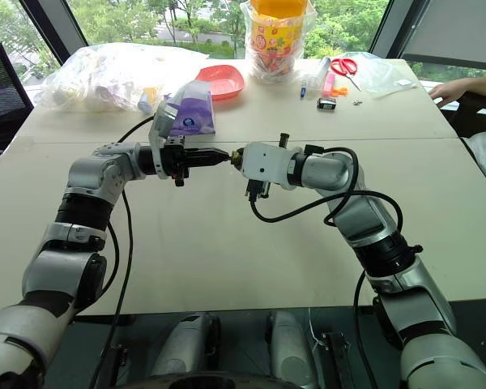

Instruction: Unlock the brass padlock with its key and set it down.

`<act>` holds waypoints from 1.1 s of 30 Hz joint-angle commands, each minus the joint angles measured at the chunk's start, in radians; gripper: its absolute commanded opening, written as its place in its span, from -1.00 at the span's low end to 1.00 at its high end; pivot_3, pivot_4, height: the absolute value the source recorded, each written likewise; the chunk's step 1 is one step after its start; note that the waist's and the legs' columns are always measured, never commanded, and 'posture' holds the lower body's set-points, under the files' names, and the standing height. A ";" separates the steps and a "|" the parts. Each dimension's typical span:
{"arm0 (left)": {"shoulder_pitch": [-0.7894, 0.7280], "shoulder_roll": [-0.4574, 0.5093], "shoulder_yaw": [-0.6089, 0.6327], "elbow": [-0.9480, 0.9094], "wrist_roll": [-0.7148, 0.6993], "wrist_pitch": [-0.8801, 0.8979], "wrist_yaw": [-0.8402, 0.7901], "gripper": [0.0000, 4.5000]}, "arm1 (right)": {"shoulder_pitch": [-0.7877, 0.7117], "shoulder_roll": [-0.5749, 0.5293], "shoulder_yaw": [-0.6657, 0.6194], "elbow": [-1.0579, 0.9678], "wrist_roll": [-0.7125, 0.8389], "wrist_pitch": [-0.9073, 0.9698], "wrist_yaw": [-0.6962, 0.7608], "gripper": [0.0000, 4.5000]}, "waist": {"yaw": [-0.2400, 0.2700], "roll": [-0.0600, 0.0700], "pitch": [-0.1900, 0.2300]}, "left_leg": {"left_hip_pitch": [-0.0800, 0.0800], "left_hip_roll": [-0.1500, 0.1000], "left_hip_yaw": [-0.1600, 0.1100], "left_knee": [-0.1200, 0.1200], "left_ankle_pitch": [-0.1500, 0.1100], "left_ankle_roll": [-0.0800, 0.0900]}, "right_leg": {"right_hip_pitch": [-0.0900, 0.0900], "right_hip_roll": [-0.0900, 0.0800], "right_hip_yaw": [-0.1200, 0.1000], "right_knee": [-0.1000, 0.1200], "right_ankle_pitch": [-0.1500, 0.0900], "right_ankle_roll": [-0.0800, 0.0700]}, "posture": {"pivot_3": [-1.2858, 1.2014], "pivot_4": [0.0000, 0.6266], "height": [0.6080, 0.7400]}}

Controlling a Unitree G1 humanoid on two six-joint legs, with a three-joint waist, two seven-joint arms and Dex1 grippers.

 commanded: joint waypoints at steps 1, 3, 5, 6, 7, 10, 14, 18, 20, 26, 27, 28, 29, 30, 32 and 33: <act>0.021 0.007 -0.037 -0.039 0.078 -0.143 0.011 -0.99 | -0.017 0.030 -0.047 -0.084 0.072 0.057 0.012 -0.69 | 0.000 0.000 0.000 | 0.000 0.000 0.000 0.000 0.000 0.000 | 0.000 0.000 0.000 0.000 0.000 0.000 | 0.03 -0.52 1.00; 0.027 -0.014 -0.023 -0.030 0.111 -0.258 0.064 -0.99 | -0.018 0.036 -0.055 -0.099 0.100 0.104 0.026 -0.69 | 0.001 0.000 0.000 | 0.000 0.000 0.000 0.000 0.000 0.000 | 0.000 0.000 0.000 0.000 0.000 0.000 | 0.03 -0.52 1.00; 0.046 -0.011 -0.048 -0.036 0.166 -0.373 0.070 -0.99 | -0.019 0.044 -0.065 -0.110 0.124 0.148 0.035 -0.69 | 0.003 0.000 0.000 | 0.000 0.000 0.000 0.000 0.000 0.000 | 0.000 0.000 0.000 0.000 0.000 0.000 | 0.03 -0.52 1.00; 0.057 -0.005 -0.064 -0.039 0.190 -0.425 0.062 -0.99 | -0.018 0.046 -0.070 -0.114 0.134 0.166 0.037 -0.69 | 0.003 0.000 0.000 | 0.000 0.000 0.000 0.000 0.000 0.000 | 0.000 0.000 0.000 0.000 0.000 0.000 | 0.03 -0.52 1.00; 0.063 -0.002 -0.073 -0.038 0.206 -0.463 0.059 -0.99 | -0.019 0.047 -0.073 -0.116 0.141 0.180 0.038 -0.69 | 0.003 0.000 0.000 | 0.000 0.000 0.000 0.000 0.000 0.000 | 0.000 -0.001 0.000 0.000 0.000 0.000 | 0.03 -0.52 1.00; 0.071 -0.003 -0.078 -0.026 0.233 -0.567 0.066 -0.99 | -0.021 0.049 -0.078 -0.121 0.161 0.213 0.044 -0.69 | 0.002 0.000 0.000 | 0.000 0.000 0.000 0.000 0.000 0.000 | 0.000 -0.001 0.000 0.000 0.000 0.000 | 0.03 -0.52 1.00; 0.059 0.005 -0.085 -0.005 0.240 -0.533 0.061 -0.99 | -0.022 0.045 -0.076 -0.125 0.162 0.219 0.043 -0.69 | 0.002 0.000 0.000 | 0.000 0.000 0.000 0.000 0.000 0.000 | 0.000 -0.001 0.000 0.000 0.000 0.000 | 0.03 -0.52 1.00; 0.009 0.017 -0.013 -0.004 0.086 -0.180 0.038 -0.99 | -0.025 0.003 -0.030 -0.103 0.075 0.114 0.033 -0.69 | 0.002 0.000 0.000 | 0.000 0.000 0.000 0.000 0.000 0.000 | 0.000 0.000 0.000 0.000 0.000 0.000 | 0.03 -0.52 1.00; -0.008 0.034 0.016 -0.022 0.014 -0.032 0.017 -0.99 | -0.022 -0.015 -0.010 -0.086 0.032 0.054 0.024 -0.69 | -0.002 0.000 0.000 | 0.000 0.000 0.000 0.000 0.000 0.000 | 0.000 0.000 0.000 0.000 0.000 0.001 | 0.03 -0.52 1.00; -0.032 0.042 0.061 -0.059 -0.071 0.166 0.045 -0.38 | -0.020 -0.015 0.001 -0.055 -0.012 -0.030 0.002 -0.69 | -0.005 0.000 0.000 | 0.000 0.000 -0.001 0.000 0.000 0.000 | 0.000 0.001 0.000 0.001 -0.001 0.001 | 0.03 -0.52 1.00; -0.028 0.040 0.058 -0.066 -0.064 0.163 0.053 -0.23 | -0.020 -0.013 -0.001 -0.052 -0.014 -0.035 0.001 -0.69 | -0.004 0.000 0.000 | 0.000 0.000 -0.001 0.000 0.000 0.000 | 0.000 0.001 0.000 0.001 -0.001 0.001 | 0.03 -0.52 1.00; -0.021 0.037 0.052 -0.081 -0.062 0.164 0.056 -0.06 | -0.022 -0.012 -0.001 -0.050 -0.017 -0.038 0.001 -0.69 | -0.001 0.000 0.000 | 0.000 0.000 -0.001 0.000 0.000 0.000 | 0.000 0.001 0.000 0.001 -0.001 0.001 | 0.03 -0.52 1.00; -0.017 0.034 0.048 -0.091 -0.062 0.167 0.057 0.12 | -0.022 -0.011 -0.002 -0.049 -0.019 -0.041 0.002 -0.69 | 0.002 0.000 0.000 | 0.000 0.000 -0.001 0.000 0.000 0.000 | 0.000 0.000 0.000 0.001 -0.001 0.001 | 0.03 -0.52 1.00; -0.015 0.029 0.045 -0.099 -0.061 0.168 0.063 0.29 | -0.024 -0.011 -0.002 -0.047 -0.021 -0.045 0.002 -0.69 | 0.003 0.000 0.000 | 0.000 0.000 -0.001 0.000 0.000 0.000 | 0.000 0.000 0.000 0.001 -0.001 0.001 | 0.03 -0.52 1.00; -0.006 0.024 0.031 -0.123 -0.064 0.175 0.051 0.43 | -0.027 -0.010 -0.001 -0.042 -0.028 -0.049 0.002 -0.69 | 0.002 0.000 0.000 | 0.000 0.000 -0.001 0.000 0.000 0.000 | 0.001 0.000 0.000 0.000 -0.001 0.001 | 0.03 -0.52 1.00; -0.002 0.023 0.025 -0.131 -0.066 0.177 0.046 0.43 | -0.028 -0.010 -0.001 -0.039 -0.032 -0.052 0.001 -0.69 | 0.002 0.000 0.000 | 0.000 0.000 -0.001 0.000 0.000 0.000 | 0.001 0.000 0.000 0.000 -0.001 0.001 | 0.03 -0.52 1.00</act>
